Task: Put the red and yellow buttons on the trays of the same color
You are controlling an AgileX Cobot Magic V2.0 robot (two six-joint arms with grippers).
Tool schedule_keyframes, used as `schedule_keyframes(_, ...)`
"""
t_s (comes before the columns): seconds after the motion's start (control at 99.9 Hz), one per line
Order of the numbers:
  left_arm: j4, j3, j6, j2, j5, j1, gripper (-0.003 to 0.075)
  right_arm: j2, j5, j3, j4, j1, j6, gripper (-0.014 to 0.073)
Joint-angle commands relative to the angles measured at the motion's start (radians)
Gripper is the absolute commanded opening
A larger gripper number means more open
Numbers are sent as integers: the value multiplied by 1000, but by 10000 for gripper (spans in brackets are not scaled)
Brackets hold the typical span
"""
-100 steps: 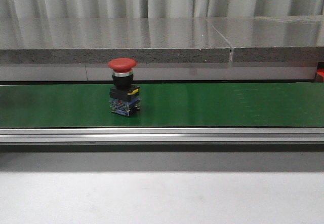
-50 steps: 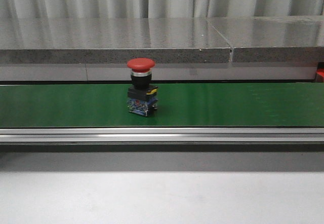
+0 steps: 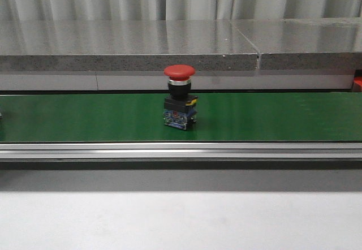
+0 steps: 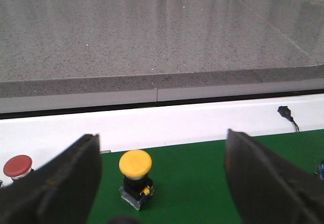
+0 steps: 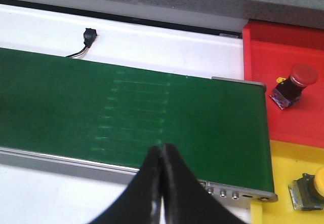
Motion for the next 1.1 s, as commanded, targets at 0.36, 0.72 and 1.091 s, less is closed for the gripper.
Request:
schedule_keyframes(0.36,-85,129,6,-103,-69,-41,-19,-1,-62,-23,5,2,-4,-68)
schedule_keyframes(0.72,-89,129,6,-103,-69,-41,-19,1,-77,-23,7,2,-4,-68)
schedule_keyframes(1.091,-89,129,6,-103,-69,-41,-19,1,-14,-23,45,2,-4,538)
